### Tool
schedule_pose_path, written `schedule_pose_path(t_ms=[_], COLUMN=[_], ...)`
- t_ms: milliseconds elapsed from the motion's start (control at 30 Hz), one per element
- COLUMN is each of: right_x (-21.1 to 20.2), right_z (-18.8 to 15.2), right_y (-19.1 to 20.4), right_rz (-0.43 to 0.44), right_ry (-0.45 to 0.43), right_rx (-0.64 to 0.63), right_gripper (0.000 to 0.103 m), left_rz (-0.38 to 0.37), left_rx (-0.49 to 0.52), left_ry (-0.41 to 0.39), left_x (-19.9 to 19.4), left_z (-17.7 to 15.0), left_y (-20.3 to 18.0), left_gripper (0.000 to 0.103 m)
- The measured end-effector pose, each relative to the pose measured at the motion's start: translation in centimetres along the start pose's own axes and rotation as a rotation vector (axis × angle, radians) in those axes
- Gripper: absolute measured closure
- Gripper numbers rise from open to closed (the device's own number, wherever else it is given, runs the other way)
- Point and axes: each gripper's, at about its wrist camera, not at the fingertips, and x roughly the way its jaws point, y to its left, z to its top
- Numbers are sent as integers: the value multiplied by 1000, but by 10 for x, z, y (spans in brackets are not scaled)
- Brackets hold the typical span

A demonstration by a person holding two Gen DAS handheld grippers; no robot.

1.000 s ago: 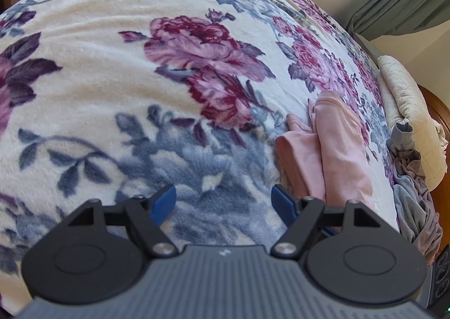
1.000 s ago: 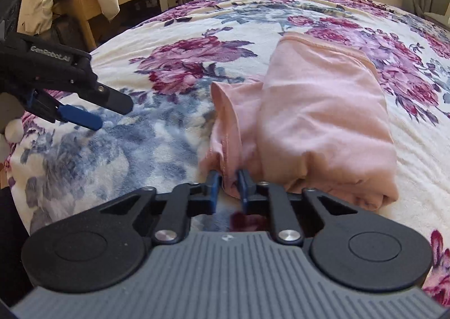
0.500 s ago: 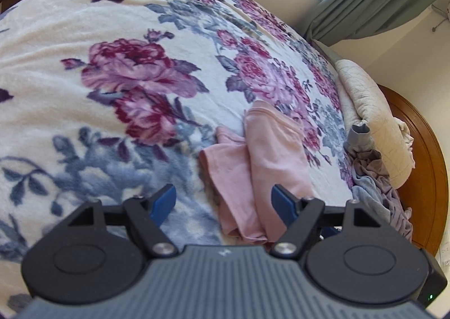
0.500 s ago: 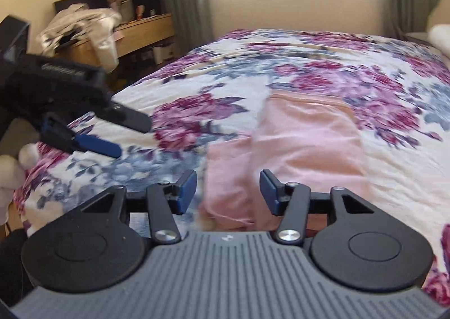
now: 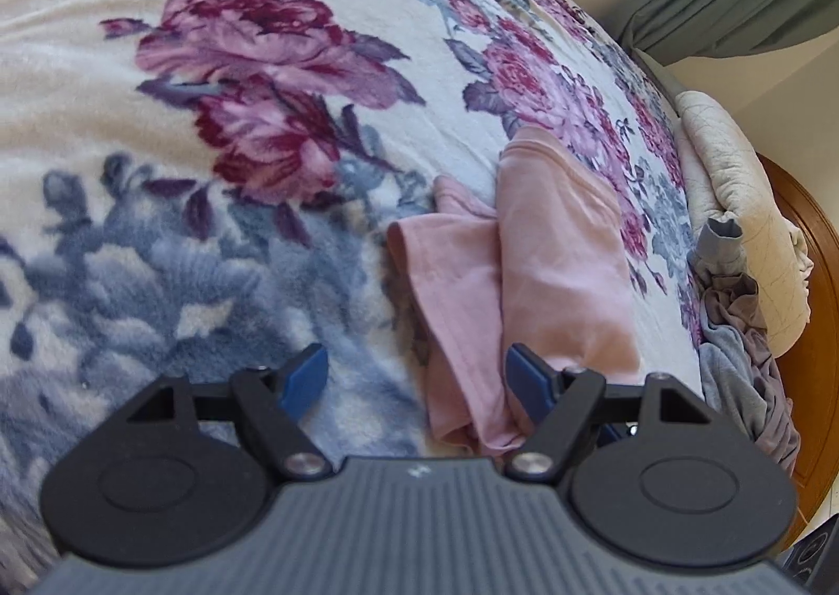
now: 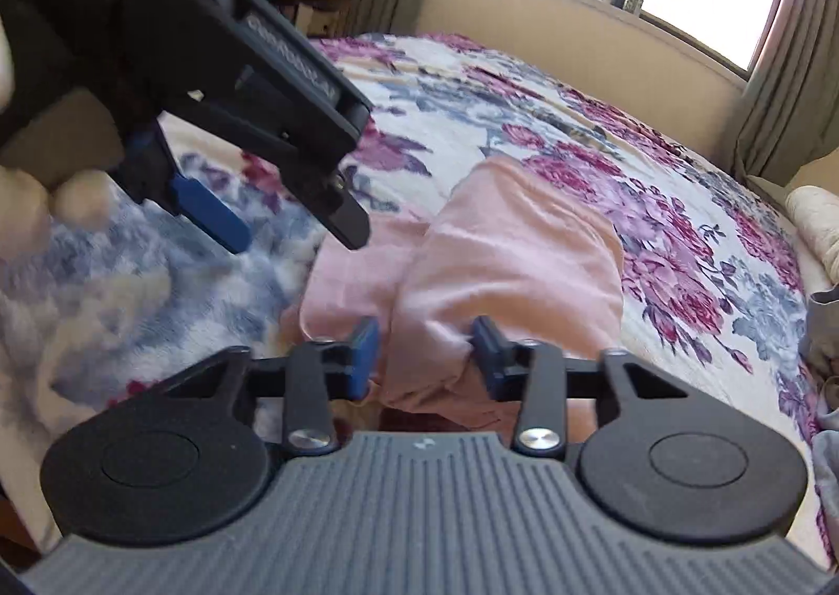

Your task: Fold clothes

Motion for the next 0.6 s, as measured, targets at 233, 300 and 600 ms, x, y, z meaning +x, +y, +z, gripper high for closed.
schedule_pose_path(t_ms=[233, 300, 600], right_x=[-33, -29, -18], right_z=[29, 31, 32], right_y=[-32, -35, 7], right_rz=[43, 84, 197], right_ry=[-157, -136, -68], right_rx=[374, 428, 415], right_gripper=[91, 91, 90], left_rz=[-34, -35, -40], left_rx=[-39, -69, -78], left_ry=[-41, -62, -118], left_x=[-16, -22, -37], left_z=[6, 9, 16], left_y=[14, 18, 17], left_gripper=[30, 30, 29])
